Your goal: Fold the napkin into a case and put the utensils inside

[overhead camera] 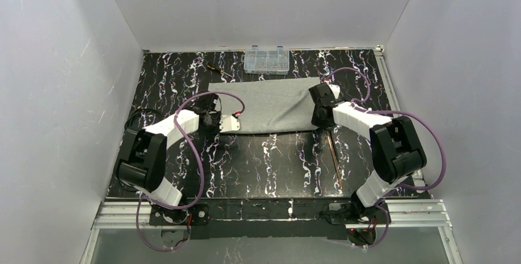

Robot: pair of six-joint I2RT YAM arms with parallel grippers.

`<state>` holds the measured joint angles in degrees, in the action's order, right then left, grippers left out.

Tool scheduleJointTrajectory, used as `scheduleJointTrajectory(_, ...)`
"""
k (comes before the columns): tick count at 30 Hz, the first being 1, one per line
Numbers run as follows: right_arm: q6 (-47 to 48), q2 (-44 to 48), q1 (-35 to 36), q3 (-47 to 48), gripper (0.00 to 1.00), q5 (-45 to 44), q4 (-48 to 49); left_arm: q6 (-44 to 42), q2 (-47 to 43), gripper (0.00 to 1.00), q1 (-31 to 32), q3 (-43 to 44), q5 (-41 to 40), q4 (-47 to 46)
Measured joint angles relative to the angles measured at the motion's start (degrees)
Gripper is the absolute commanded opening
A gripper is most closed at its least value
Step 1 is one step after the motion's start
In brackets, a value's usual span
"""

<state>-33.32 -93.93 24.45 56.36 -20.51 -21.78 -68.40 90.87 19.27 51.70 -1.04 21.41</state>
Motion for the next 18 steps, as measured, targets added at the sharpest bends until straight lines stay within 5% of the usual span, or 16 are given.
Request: scheduleJointTrajectory(18, -3.58, 16.20, 4.07, -13.14, 0.01, 2.78, -2.60, -3.23, -12.48, 0.01, -0.02, -5.88, 4.48, 9.16)
